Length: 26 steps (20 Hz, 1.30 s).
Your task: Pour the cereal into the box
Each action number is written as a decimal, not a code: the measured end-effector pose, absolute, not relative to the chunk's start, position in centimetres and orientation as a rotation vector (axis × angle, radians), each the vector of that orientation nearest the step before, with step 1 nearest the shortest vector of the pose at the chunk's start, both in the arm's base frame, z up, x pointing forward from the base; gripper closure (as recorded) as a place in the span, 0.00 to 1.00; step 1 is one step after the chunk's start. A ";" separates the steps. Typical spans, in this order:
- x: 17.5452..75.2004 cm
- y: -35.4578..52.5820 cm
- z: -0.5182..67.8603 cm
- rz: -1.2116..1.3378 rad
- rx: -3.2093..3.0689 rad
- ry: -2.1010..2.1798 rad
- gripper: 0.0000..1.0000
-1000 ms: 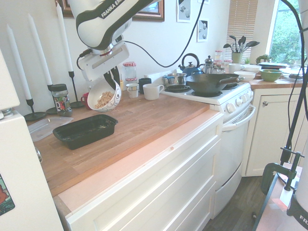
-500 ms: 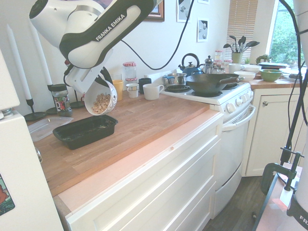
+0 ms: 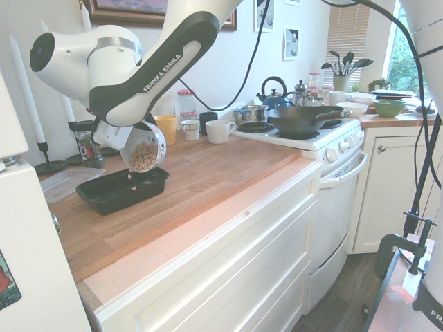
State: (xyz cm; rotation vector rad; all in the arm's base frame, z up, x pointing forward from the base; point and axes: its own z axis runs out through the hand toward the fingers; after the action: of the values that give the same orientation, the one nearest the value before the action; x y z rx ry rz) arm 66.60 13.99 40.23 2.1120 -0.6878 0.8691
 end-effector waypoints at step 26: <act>64.3 19.1 36.4 1.071 1.784 -0.458 1.00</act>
State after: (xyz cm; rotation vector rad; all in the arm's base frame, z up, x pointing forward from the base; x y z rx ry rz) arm 64.34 19.10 36.40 1.7844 -0.4582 1.0710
